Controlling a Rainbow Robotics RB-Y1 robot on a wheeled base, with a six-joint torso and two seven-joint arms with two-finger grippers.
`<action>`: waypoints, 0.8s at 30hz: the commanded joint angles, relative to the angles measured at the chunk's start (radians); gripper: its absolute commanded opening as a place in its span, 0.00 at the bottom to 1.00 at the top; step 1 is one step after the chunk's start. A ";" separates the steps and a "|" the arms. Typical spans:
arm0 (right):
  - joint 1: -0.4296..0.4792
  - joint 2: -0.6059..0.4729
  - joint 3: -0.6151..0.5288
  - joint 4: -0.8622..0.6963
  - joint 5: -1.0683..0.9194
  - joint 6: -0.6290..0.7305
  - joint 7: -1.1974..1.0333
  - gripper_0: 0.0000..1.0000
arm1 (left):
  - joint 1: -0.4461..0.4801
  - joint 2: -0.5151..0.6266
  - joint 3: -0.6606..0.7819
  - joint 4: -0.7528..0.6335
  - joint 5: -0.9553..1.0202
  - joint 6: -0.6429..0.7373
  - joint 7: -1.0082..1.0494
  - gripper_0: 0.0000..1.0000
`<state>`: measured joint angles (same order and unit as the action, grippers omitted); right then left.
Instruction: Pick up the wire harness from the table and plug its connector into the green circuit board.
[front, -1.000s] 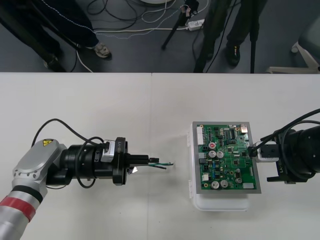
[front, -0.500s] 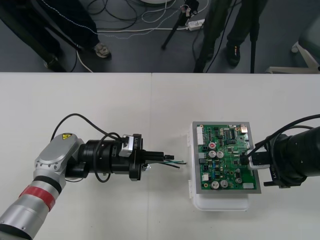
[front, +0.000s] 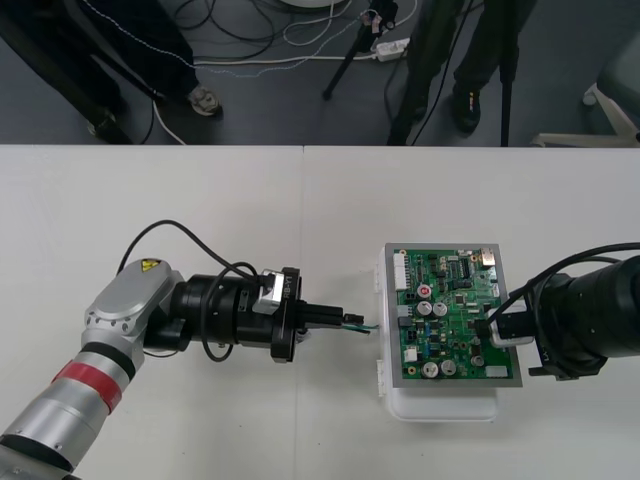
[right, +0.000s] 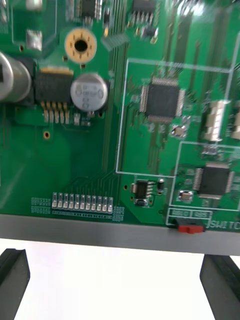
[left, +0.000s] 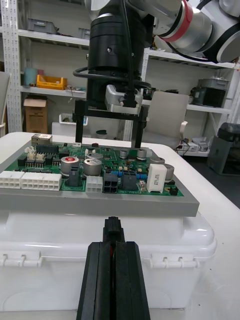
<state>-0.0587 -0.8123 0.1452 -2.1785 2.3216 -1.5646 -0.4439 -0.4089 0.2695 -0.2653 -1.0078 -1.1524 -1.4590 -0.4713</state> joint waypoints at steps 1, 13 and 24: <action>-0.026 -0.038 0.037 -0.007 0.039 -0.006 -0.035 1.00 | -0.044 -0.026 -0.035 -0.008 0.036 0.002 -0.027 0.00; -0.049 -0.036 0.070 -0.007 0.058 -0.006 -0.058 1.00 | -0.057 -0.038 -0.068 -0.008 0.051 0.052 -0.026 0.00; -0.066 -0.019 0.077 -0.007 0.045 -0.006 -0.072 1.00 | -0.067 -0.050 -0.092 -0.008 0.062 0.108 -0.018 0.00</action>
<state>-0.0916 -0.8124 0.2048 -2.1785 2.3684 -1.5646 -0.4688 -0.4296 0.2519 -0.3184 -1.0072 -1.1167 -1.4067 -0.4713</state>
